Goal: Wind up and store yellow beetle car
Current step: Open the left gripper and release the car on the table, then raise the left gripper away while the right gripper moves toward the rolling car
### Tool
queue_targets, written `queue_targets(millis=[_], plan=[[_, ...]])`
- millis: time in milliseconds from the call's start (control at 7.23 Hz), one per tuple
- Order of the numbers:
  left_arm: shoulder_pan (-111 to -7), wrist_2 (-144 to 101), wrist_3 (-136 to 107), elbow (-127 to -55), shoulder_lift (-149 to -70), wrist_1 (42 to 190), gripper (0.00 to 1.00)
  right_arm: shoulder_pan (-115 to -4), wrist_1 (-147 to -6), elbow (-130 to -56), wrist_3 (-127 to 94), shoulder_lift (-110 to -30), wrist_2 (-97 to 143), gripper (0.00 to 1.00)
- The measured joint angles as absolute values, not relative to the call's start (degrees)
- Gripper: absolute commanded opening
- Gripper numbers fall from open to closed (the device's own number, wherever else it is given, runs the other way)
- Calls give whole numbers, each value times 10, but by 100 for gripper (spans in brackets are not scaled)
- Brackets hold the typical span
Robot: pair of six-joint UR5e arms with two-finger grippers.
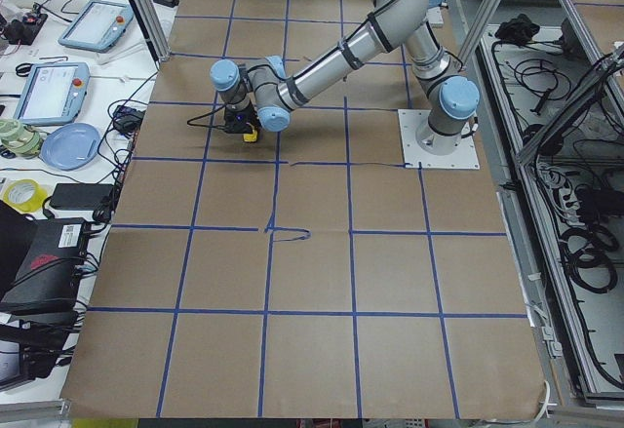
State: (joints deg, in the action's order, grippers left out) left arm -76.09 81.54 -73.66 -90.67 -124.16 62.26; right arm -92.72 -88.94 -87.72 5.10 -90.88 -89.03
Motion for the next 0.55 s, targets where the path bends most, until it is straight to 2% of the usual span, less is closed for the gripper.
queue_targets(millis=[277, 553], plan=[[-765, 818, -743, -904, -1229, 621, 88, -927, -889, -877, 51, -909, -890, 100], [-774, 820, -738, -898, -1199, 623, 88, -927, -889, -877, 51, -909, -890, 100]])
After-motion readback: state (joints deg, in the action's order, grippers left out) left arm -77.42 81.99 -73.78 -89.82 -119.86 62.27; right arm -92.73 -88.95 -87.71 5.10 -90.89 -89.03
